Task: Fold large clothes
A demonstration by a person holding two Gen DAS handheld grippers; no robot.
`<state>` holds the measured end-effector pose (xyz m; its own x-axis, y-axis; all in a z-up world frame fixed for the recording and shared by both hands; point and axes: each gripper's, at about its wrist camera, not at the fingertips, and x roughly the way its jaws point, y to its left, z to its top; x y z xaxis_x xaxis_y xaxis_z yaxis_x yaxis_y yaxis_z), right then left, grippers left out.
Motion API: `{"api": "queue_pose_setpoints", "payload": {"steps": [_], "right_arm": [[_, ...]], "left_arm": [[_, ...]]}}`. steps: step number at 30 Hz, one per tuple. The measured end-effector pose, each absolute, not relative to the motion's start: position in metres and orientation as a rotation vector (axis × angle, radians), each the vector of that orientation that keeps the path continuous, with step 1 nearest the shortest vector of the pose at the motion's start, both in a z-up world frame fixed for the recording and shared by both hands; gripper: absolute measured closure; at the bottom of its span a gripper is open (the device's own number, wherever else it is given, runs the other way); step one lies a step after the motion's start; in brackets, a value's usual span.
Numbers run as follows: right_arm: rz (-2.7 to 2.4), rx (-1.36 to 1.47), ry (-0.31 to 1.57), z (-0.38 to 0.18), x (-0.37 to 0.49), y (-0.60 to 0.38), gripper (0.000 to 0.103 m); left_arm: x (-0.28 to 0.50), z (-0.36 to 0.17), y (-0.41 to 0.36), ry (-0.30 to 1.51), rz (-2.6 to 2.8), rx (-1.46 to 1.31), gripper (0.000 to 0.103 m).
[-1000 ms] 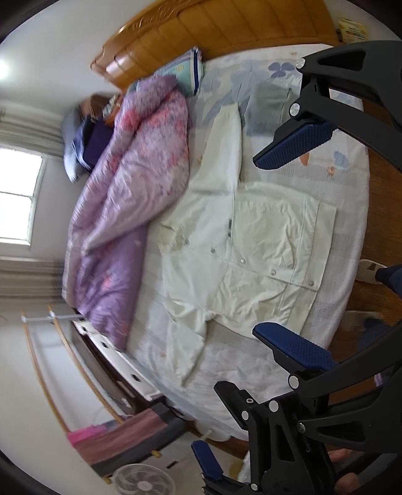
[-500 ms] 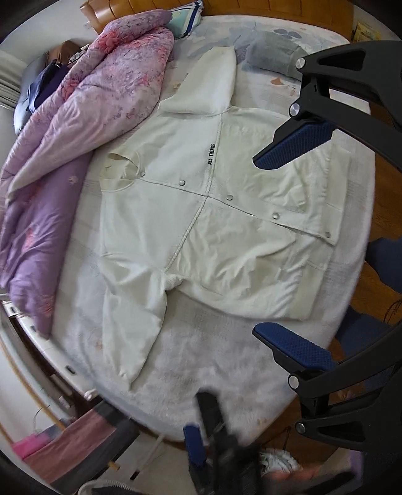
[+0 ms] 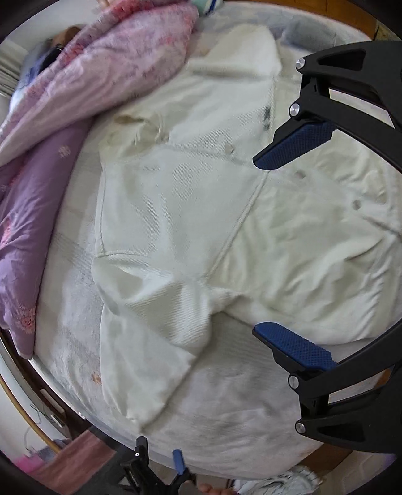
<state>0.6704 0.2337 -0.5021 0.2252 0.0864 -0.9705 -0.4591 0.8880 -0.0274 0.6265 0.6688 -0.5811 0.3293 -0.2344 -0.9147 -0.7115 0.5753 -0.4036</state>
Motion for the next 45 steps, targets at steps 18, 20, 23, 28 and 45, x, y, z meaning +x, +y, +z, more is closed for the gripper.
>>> {"api": "queue_pose_setpoints", "payload": {"steps": [18, 20, 23, 28, 45], "right_arm": [[0.474, 0.084, 1.522, -0.606, 0.736, 0.234, 0.085], [0.474, 0.112, 1.536, -0.613, 0.740, 0.240, 0.094], [0.489, 0.168, 1.570, -0.626, 0.747, 0.250, 0.100], [0.447, 0.151, 1.717, -0.670, 0.754, 0.272, 0.102], [0.454, 0.361, 1.490, -0.576, 0.773, 0.051, 0.091]], "left_arm": [[0.663, -0.665, 0.774, 1.085, 0.600, -1.241, 0.083], [0.660, -0.645, 0.774, 1.019, 0.584, -1.187, 0.086], [0.647, -0.599, 0.770, 0.909, 0.572, -1.103, 0.086], [0.631, -0.526, 0.747, 0.797, 0.495, -0.967, 0.086], [0.749, -0.382, 0.376, 0.785, 0.021, -0.428, 0.086]]}}
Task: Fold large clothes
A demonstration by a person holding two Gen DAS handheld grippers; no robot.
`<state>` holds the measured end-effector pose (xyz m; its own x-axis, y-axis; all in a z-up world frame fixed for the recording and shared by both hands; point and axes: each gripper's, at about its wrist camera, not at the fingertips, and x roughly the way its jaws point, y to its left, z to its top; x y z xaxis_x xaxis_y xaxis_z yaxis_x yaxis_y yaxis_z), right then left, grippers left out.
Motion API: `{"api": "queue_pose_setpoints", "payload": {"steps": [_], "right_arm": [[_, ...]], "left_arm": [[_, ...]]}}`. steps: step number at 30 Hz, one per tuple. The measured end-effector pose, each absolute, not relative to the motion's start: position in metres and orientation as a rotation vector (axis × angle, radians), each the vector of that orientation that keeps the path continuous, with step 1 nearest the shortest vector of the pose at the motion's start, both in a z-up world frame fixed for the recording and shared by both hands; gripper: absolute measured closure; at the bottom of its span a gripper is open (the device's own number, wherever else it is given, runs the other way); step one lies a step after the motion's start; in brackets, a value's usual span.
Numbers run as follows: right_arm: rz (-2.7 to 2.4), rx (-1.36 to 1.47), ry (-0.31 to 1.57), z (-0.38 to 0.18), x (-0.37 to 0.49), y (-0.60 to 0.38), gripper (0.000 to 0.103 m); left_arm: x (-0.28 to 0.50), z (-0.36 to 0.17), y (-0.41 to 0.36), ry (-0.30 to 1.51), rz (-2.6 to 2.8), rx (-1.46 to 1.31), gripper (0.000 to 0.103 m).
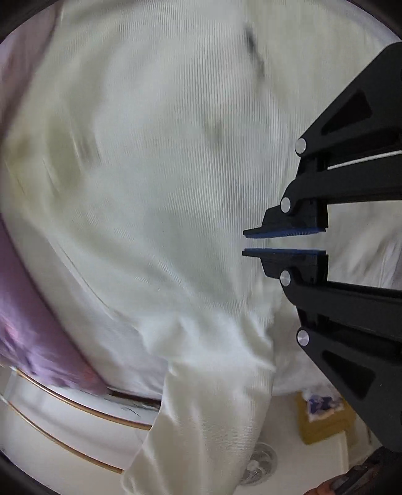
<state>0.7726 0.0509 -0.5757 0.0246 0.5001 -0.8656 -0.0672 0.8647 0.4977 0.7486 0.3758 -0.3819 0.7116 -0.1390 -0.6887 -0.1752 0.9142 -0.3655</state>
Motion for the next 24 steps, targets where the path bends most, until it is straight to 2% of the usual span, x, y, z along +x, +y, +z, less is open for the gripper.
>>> {"api": "queue_pose_setpoints", "payload": {"steps": [6, 13, 14, 15, 17, 19, 20, 24], "right_arm": [[0.261, 0.376, 1.402, -0.545, 0.781, -0.118, 0.087], [0.066, 0.390, 1.335, -0.533, 0.789, -0.274, 0.079], [0.035, 0.404, 1.322, -0.533, 0.792, -0.298, 0.074], [0.003, 0.412, 1.319, -0.535, 0.795, -0.319, 0.064], [-0.049, 0.425, 1.309, -0.536, 0.803, -0.355, 0.058], [-0.090, 0.494, 1.294, -0.543, 0.813, -0.386, 0.058], [-0.112, 0.518, 1.291, -0.545, 0.818, -0.399, 0.056], [-0.243, 0.670, 1.269, -0.565, 0.837, -0.462, 0.050]], "left_arm": [[0.803, -0.437, 0.215, 0.893, -0.118, -0.390, 0.086], [0.840, -0.531, 0.080, 1.058, -0.147, -0.343, 0.086], [0.840, -0.546, 0.065, 1.092, -0.155, -0.326, 0.085], [0.845, -0.566, 0.048, 1.155, -0.165, -0.311, 0.085], [0.844, -0.590, 0.025, 1.228, -0.155, -0.268, 0.079], [0.841, -0.602, 0.013, 1.258, -0.163, -0.248, 0.075], [0.842, -0.608, 0.008, 1.277, -0.171, -0.262, 0.065], [0.840, -0.621, -0.001, 1.307, -0.224, -0.310, 0.062]]}}
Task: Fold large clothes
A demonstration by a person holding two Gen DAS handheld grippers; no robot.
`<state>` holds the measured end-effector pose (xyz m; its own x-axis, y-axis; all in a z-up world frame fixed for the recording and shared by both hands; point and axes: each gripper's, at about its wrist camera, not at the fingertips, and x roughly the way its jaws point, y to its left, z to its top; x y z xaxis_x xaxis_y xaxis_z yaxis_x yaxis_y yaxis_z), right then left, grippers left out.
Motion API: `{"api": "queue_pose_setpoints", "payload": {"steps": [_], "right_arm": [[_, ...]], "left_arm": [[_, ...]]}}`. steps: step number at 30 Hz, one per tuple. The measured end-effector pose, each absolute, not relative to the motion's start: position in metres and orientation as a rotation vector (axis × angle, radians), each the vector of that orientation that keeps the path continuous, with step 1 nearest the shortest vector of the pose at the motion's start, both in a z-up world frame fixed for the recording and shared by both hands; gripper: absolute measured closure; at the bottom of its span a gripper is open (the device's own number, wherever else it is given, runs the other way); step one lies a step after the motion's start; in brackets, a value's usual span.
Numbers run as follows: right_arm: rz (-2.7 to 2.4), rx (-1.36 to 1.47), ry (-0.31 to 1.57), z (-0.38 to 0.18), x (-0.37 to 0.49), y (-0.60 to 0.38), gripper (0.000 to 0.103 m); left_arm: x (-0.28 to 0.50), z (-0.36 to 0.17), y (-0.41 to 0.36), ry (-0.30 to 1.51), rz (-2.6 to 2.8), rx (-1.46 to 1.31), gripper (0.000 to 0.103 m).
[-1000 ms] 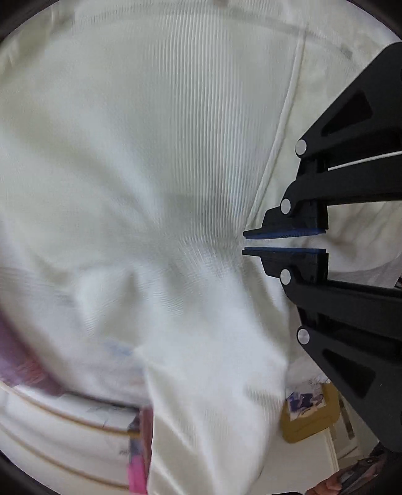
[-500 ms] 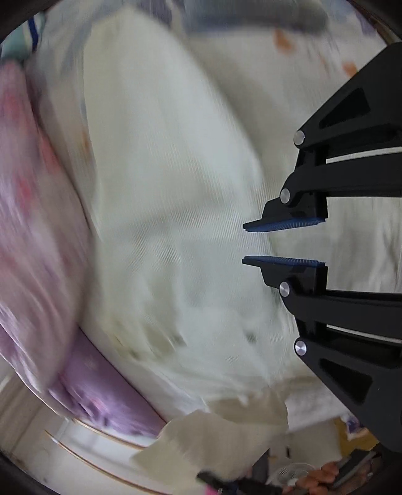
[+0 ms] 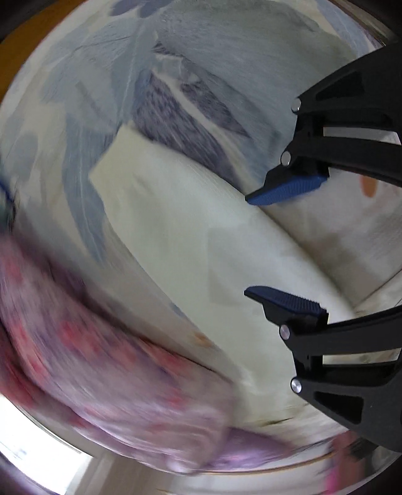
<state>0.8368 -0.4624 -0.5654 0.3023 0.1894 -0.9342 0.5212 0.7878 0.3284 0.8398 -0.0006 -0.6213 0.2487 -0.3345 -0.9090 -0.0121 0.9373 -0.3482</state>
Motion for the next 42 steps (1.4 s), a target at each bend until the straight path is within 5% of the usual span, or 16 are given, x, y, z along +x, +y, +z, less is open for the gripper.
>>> {"api": "queue_pose_setpoints", "payload": {"steps": [4, 19, 21, 22, 23, 26, 28, 30, 32, 34, 37, 42], "right_arm": [[-0.366, 0.782, 1.308, -0.597, 0.852, -0.507, 0.048], [-0.428, 1.004, 1.345, -0.668, 0.861, -0.548, 0.039], [-0.432, 1.029, 1.332, -0.670, 0.861, -0.554, 0.039], [-0.434, 1.042, 1.320, -0.672, 0.860, -0.557, 0.039], [-0.431, 1.050, 1.311, -0.672, 0.862, -0.560, 0.037], [-0.416, 1.067, 1.280, -0.674, 0.859, -0.567, 0.036], [-0.414, 1.064, 1.239, -0.669, 0.854, -0.569, 0.052], [-0.404, 1.064, 1.209, -0.664, 0.846, -0.574, 0.087], [-0.379, 1.062, 1.188, -0.658, 0.842, -0.573, 0.097], [-0.360, 1.022, 1.168, -0.648, 0.840, -0.573, 0.098], [-0.328, 0.953, 1.098, -0.624, 0.838, -0.565, 0.099], [-0.250, 0.744, 0.986, -0.557, 0.824, -0.531, 0.099]], "left_arm": [[0.827, -0.612, 0.008, 1.239, -0.198, -0.328, 0.035], [0.826, -0.686, -0.050, 1.437, -0.200, -0.084, 0.031], [0.828, -0.686, -0.052, 1.409, -0.178, -0.040, 0.043], [0.831, -0.683, -0.050, 1.401, -0.202, -0.087, 0.075], [0.834, -0.679, -0.048, 1.403, -0.259, -0.193, 0.096], [0.840, -0.657, -0.063, 1.341, -0.333, -0.195, 0.098], [0.844, -0.646, -0.073, 1.309, -0.387, -0.234, 0.098], [0.845, -0.639, -0.085, 1.282, -0.438, -0.232, 0.098], [0.845, -0.640, -0.085, 1.286, -0.429, -0.232, 0.098], [0.839, -0.640, -0.070, 1.289, -0.403, -0.283, 0.091], [0.823, -0.637, -0.040, 1.289, -0.313, -0.262, 0.062], [0.803, -0.624, 0.027, 1.277, -0.105, -0.183, 0.046]]}}
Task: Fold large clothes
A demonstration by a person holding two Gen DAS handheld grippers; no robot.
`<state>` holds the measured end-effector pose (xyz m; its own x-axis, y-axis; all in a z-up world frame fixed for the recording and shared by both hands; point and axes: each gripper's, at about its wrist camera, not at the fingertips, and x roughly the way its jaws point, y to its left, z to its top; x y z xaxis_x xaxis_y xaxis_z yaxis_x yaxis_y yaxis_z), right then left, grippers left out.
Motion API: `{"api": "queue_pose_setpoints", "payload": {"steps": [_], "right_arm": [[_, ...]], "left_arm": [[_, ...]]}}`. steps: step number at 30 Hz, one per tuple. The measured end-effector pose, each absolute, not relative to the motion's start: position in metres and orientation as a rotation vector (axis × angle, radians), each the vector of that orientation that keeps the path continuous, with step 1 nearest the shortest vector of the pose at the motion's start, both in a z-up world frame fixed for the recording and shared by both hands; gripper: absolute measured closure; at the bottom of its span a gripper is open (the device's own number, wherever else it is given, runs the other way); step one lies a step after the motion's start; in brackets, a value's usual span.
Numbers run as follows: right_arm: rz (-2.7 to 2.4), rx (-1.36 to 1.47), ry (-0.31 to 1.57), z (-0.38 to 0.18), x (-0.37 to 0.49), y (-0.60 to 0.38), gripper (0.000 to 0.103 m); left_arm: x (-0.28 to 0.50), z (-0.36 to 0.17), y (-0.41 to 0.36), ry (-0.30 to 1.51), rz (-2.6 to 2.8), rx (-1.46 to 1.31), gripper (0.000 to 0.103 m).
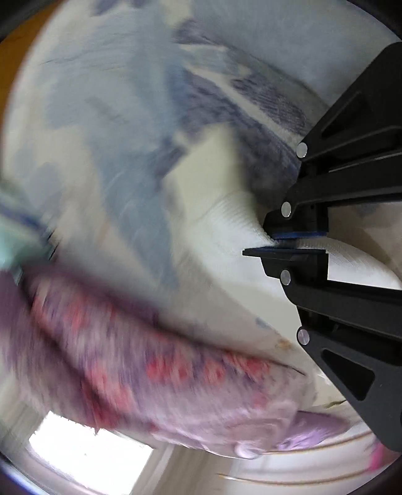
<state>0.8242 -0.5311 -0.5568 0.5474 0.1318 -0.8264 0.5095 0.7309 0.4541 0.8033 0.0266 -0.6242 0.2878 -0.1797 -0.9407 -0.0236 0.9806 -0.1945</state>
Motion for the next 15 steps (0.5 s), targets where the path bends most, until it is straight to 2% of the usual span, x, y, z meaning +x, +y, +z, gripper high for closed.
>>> {"api": "queue_pose_setpoints", "payload": {"steps": [7, 12, 13, 14, 15], "right_arm": [[-0.060, 0.460, 0.798, -0.436, 0.812, -0.414, 0.099], [0.090, 0.311, 0.759, -0.395, 0.815, -0.287, 0.099], [0.136, 0.270, 0.755, -0.388, 0.813, -0.251, 0.099], [0.161, 0.247, 0.755, -0.387, 0.814, -0.227, 0.099], [0.190, 0.206, 0.749, -0.385, 0.811, -0.192, 0.099]], "left_arm": [[0.767, -0.616, 0.162, 1.266, 0.260, -0.205, 0.042], [0.738, -0.620, 0.233, 1.269, 0.363, -0.290, 0.042], [0.735, -0.627, 0.245, 1.277, 0.347, -0.327, 0.039], [0.734, -0.637, 0.254, 1.302, 0.322, -0.373, 0.031], [0.734, -0.653, 0.263, 1.356, 0.281, -0.448, 0.031]]}}
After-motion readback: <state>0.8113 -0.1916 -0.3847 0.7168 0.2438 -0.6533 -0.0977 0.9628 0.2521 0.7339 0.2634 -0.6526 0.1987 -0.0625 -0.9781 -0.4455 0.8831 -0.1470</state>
